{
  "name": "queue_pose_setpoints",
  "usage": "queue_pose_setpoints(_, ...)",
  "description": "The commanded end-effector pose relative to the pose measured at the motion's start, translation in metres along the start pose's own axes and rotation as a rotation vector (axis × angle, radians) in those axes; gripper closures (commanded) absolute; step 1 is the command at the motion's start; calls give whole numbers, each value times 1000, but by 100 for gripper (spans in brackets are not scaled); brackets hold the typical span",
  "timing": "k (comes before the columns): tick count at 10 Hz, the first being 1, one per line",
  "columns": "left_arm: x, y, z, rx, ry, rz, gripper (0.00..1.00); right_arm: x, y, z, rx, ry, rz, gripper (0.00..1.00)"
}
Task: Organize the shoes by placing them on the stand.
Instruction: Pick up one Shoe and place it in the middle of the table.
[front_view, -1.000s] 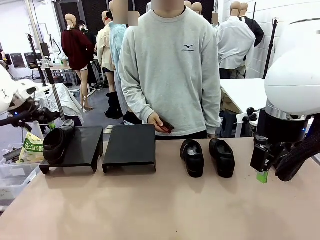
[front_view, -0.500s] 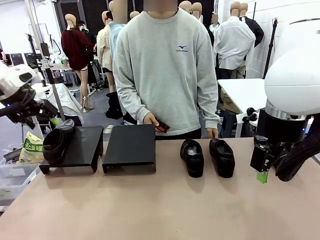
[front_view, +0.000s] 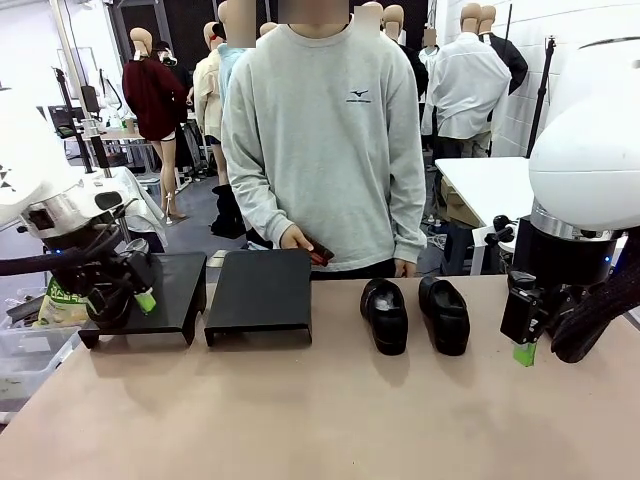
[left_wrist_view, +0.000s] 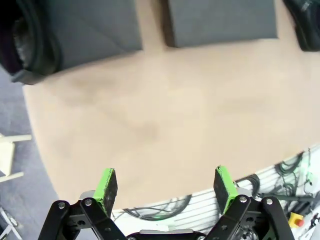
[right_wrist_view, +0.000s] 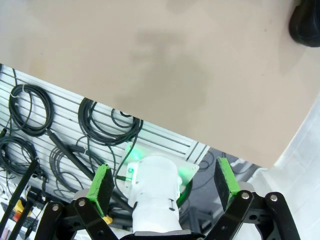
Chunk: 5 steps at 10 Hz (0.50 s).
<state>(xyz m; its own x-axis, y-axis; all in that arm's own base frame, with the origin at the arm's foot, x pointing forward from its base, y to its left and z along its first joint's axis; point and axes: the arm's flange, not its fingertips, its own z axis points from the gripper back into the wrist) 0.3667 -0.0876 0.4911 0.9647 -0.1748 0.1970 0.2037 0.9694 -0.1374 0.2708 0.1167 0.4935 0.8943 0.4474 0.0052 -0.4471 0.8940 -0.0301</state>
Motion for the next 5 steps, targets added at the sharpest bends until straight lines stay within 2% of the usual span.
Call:
queue_pose_setpoints(1, -21, -10, 11, -96, -37, 16, 0, 0, 2, -1, 22, 1, -6, 0)
queue_pose_setpoints(3, -29, 5, 27, -135, -123, 69, 0, 0, 2, -1, 22, 1, -6, 0)
queue_pose_setpoints(4, -12, -13, 14, -69, -32, 10, 0, 0, 2, -1, 22, 1, -6, 0)
queue_pose_setpoints(5, -12, -13, 14, -69, -32, 10, 0, 0, 2, -1, 22, 1, -6, 0)
